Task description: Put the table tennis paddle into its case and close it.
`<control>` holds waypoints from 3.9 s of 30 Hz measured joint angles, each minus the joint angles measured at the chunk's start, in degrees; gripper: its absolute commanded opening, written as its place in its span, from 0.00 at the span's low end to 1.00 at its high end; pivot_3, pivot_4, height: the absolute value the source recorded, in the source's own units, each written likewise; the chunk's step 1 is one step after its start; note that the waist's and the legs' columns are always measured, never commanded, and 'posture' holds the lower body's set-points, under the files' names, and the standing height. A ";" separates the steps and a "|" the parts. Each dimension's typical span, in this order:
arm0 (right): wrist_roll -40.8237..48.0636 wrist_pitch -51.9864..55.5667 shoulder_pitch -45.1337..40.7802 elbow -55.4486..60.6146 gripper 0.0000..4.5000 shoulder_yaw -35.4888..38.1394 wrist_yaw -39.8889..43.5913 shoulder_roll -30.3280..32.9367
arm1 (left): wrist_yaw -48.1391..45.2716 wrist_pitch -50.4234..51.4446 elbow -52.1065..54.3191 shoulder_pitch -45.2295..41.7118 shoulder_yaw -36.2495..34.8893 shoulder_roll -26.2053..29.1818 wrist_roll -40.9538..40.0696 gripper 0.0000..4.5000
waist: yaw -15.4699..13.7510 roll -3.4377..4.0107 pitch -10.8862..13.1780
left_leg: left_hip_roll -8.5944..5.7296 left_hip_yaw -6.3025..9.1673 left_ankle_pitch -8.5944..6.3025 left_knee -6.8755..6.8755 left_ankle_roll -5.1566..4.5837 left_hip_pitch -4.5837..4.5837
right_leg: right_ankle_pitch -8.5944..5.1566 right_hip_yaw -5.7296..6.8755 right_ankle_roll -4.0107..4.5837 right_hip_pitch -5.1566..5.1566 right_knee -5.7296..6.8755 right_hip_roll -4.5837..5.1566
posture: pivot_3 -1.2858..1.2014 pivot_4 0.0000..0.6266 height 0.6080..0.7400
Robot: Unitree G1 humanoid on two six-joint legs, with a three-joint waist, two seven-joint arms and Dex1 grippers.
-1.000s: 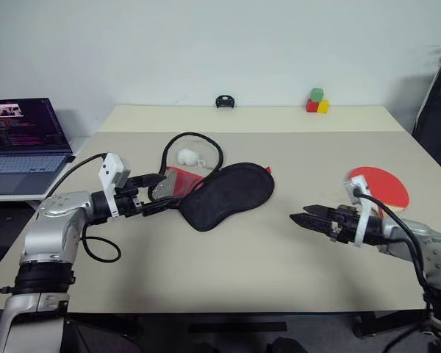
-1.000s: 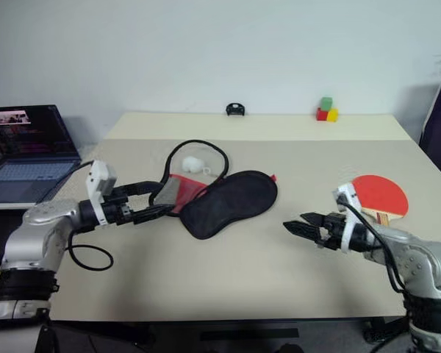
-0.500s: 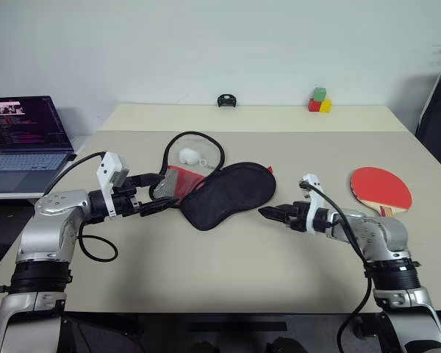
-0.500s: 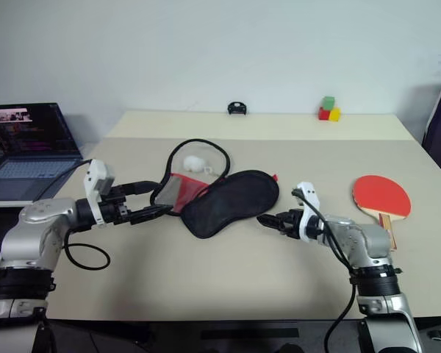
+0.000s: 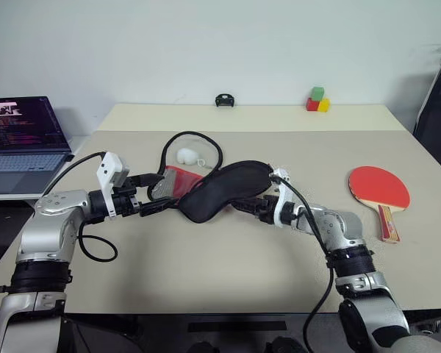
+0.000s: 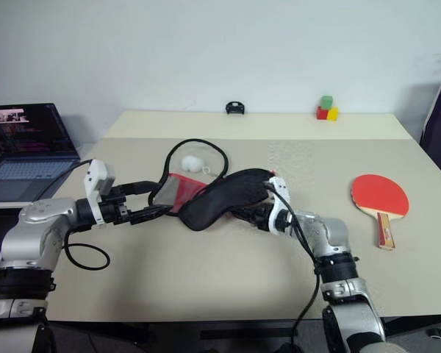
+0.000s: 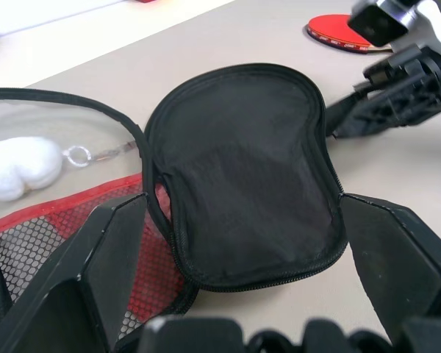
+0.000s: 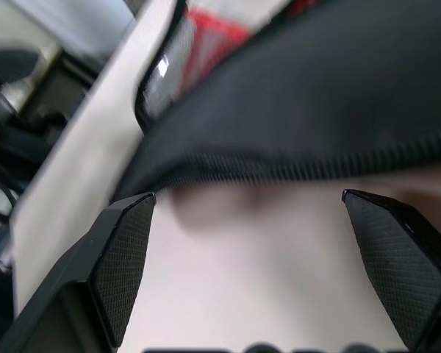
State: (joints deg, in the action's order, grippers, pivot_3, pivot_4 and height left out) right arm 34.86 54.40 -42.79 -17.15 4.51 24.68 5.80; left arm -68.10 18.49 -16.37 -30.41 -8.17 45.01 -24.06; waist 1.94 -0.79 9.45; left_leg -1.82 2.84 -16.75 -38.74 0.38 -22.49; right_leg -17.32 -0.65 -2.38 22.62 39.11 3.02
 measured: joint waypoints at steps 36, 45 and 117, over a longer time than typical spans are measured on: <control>4.62 4.63 -1.69 -1.35 0.01 12.34 -21.38 -12.74 | 0.09 -1.47 -1.43 -0.48 0.09 -1.58 1.48 1.00 | 1.33 -0.01 -0.01 | -0.06 -0.10 0.15 -0.06 0.24 -0.37 | 0.00 -0.19 0.01 0.72 0.77 0.02 | 0.52 0.24 1.00; 4.80 4.73 -1.53 -1.34 0.01 12.32 -22.23 -12.75 | 0.10 -1.46 -1.43 -0.45 0.09 -1.58 1.48 1.00 | 1.34 -0.01 -0.01 | -0.06 -0.10 0.15 -0.06 0.24 -0.37 | 0.00 -0.19 0.01 0.72 0.77 0.02 | 0.52 0.24 1.00; -25.07 -3.57 -23.16 -36.54 0.01 -19.16 32.84 29.76 | 0.15 3.53 9.73 -0.86 6.37 -6.64 0.24 1.00 | 0.89 -0.08 -0.03 | -0.02 -0.06 0.17 -0.09 0.21 -0.49 | -0.02 -0.29 0.04 0.62 0.44 -0.08 | 0.52 0.24 1.00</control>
State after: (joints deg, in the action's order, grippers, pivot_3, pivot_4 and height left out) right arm 9.79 50.83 -65.95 -53.69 -14.65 57.52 35.56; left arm -67.95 22.02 -6.64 -31.26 -1.81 38.36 -23.83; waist 2.83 -0.88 9.43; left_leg -1.83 2.78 -16.58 -38.83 0.60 -22.99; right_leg -17.34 -0.94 -2.34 23.23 39.55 2.94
